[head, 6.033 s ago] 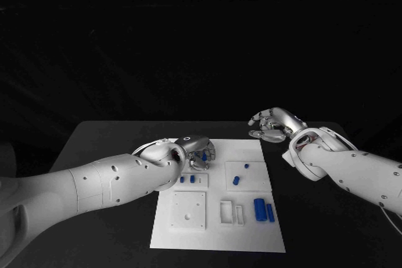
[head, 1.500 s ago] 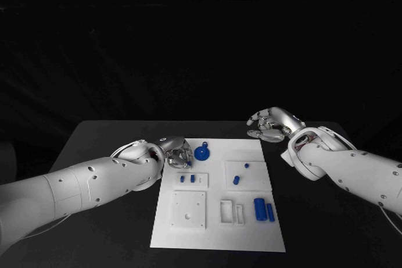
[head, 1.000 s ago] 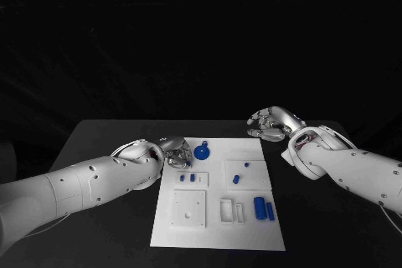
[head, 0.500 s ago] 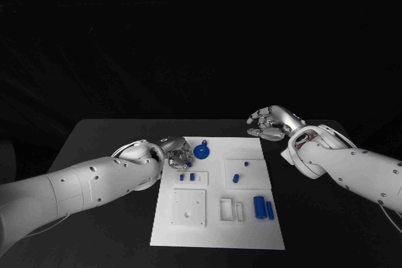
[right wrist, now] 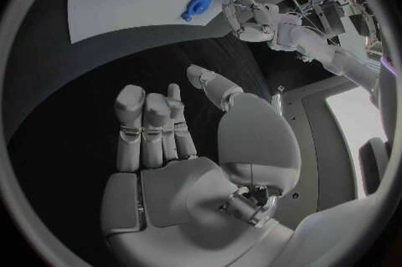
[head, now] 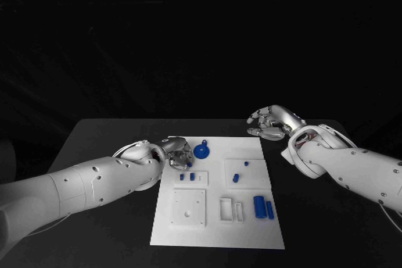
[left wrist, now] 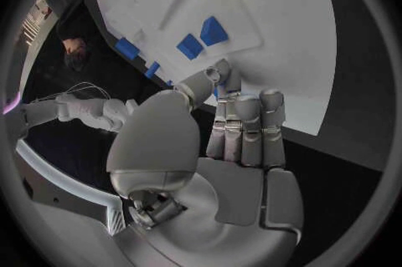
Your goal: Assemble the parts on the task board
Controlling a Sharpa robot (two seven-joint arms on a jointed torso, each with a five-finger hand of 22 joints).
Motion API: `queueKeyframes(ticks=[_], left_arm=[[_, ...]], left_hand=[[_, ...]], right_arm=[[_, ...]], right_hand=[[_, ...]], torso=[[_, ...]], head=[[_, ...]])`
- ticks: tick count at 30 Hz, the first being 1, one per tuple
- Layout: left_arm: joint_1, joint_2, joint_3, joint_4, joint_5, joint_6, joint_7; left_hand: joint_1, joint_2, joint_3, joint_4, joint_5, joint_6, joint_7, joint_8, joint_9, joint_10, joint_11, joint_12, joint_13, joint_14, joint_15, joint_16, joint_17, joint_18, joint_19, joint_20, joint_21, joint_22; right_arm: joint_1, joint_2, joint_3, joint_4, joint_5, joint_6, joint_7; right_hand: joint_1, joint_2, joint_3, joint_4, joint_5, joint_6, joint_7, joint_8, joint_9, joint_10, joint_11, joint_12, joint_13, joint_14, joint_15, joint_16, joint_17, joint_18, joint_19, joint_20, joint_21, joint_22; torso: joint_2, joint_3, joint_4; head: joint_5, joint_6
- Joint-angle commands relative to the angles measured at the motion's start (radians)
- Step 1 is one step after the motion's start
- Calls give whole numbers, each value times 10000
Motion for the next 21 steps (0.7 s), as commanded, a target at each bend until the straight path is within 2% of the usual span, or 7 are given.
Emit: queueKeyframes(ticks=[1,11,15,18,21], left_arm=[[-85,44,-56,9,-226,137,-37],[-85,19,-62,15,-214,130,36],[-84,-7,-62,-16,-134,0,70],[-84,-31,-62,-33,-93,-27,78],[-85,-68,-61,-35,-73,-91,74]], left_hand=[[8,68,53,5,45,129,43,36,-6,91,-13,-26,18,68,-32,26,-8,117,30,-553,31,14],[2,18,65,-16,50,55,73,-21,-30,35,6,-83,-2,50,-15,24,-16,104,29,-567,31,26],[142,-175,107,-71,39,-674,343,-426,-204,-6,32,-135,-15,-5,11,12,-34,69,-7,-570,2,38],[224,-279,111,-76,38,-1007,451,-601,-283,-86,74,-196,-35,-43,53,5,-45,46,-32,-559,-16,47],[274,-338,106,-69,39,-1313,444,-753,-363,-138,100,-237,-47,-77,79,-2,-55,29,-57,-542,-33,54]], right_arm=[[-1,-2,4,21,-83,110,81],[-2,-3,4,1,-83,134,86],[-2,-19,4,6,-83,129,119],[-2,-20,4,8,-75,144,141],[-2,-24,4,13,-47,154,189]], right_hand=[[-5,10,-6,40,18,-15,68,3,-7,54,-46,48,-15,69,-24,-37,10,1000,-1,-68,-67,161],[-2,7,-6,38,16,-17,68,2,-8,53,-47,48,-15,69,-24,-38,11,1000,-2,-68,-67,162],[-16,-37,-22,26,15,-125,93,-58,-36,9,-25,12,-31,36,-5,-63,5,1000,-29,-61,-85,158],[-17,-53,-33,16,13,-252,140,-128,-72,-48,19,-81,-94,-6,36,-99,-5,1000,-69,-48,-119,148],[-21,-66,-35,6,14,-382,190,-198,-108,-121,64,-219,-188,-73,79,-160,-30,1000,-135,-25,-179,129]], torso=[[0,0,-2],[-3,7,7],[-9,4,2],[-8,3,5],[-7,0,2]], head=[[-9,-7],[-39,-22],[-42,-10],[-43,0],[-50,5]])
